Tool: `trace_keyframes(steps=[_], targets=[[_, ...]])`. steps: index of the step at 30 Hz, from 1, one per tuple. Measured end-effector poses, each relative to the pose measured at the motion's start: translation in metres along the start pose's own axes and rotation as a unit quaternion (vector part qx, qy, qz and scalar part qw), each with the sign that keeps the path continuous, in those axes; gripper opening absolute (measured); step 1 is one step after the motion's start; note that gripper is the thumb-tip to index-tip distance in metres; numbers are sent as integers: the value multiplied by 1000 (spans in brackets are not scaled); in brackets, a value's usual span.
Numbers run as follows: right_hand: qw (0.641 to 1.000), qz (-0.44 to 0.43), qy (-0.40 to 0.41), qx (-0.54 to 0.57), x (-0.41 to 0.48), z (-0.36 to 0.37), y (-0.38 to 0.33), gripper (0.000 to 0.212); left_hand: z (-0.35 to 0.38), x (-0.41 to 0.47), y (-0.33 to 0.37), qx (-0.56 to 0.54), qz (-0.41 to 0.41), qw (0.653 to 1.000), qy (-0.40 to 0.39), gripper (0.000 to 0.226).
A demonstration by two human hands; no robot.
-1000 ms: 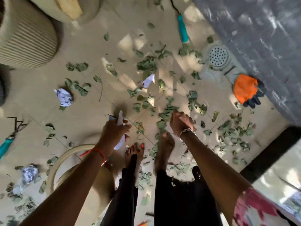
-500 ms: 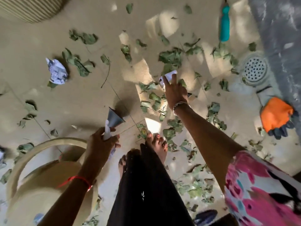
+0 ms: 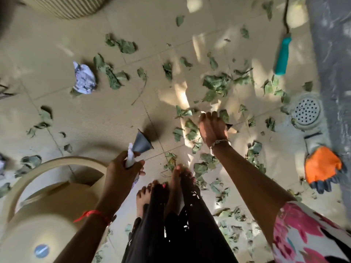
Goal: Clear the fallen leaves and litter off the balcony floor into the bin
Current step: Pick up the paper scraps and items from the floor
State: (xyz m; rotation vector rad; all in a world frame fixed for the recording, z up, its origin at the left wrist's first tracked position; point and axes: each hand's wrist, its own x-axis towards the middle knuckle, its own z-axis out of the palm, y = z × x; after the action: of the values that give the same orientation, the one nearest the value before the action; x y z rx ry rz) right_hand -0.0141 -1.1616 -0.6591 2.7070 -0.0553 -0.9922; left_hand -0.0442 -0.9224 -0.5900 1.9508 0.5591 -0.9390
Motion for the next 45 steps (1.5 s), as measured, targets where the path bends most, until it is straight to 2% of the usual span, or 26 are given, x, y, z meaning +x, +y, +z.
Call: trace_keyframes(steps=[2,4,5,9,12,15,17,19,21,23,27,29,33,38,39,42,45], targets=[[999,-10,-48,8,-6,-12,-1,29,-11,-5,11,-12,0,1000,26,7],[996,-76,-11,49,-12,-21,-6,49,-21,-8,20,-4,-6,999,42,2],[993,-83,5,81,-17,-33,-9,53,-27,-9,26,2,-11,999,53,5],[992,-71,-12,100,-26,-74,-18,44,-53,-6,52,56,-8,991,118,10],[991,-51,-14,124,-23,-91,-24,33,-69,9,72,118,37,978,165,23],[988,-57,-29,143,-8,-93,-35,30,-82,60,67,214,64,962,159,40],[985,-75,-13,155,13,-83,-44,34,-87,102,59,269,82,947,157,43],[984,-80,46,153,33,-74,-54,27,-88,137,53,280,94,937,185,48],[973,-85,152,151,53,-56,-64,24,-86,170,44,279,96,932,210,62],[968,-117,163,148,69,-38,-67,32,-84,196,34,289,108,925,224,68],[935,-156,236,216,83,-13,-53,26,-70,217,22,266,115,917,274,52],[927,-152,260,225,81,-12,-40,21,-64,209,28,265,126,912,285,44],[935,-127,253,214,58,-14,-4,22,-65,179,42,343,204,887,231,19],[961,-103,176,188,-17,-64,29,38,-82,98,76,324,146,908,221,31],[965,-105,168,172,-36,-86,34,40,-89,74,89,324,137,911,214,33],[977,-87,64,186,-86,-172,43,38,-120,-10,141,297,115,929,186,31],[973,-54,59,218,-126,-263,44,31,-159,-94,201,273,101,937,195,32]])
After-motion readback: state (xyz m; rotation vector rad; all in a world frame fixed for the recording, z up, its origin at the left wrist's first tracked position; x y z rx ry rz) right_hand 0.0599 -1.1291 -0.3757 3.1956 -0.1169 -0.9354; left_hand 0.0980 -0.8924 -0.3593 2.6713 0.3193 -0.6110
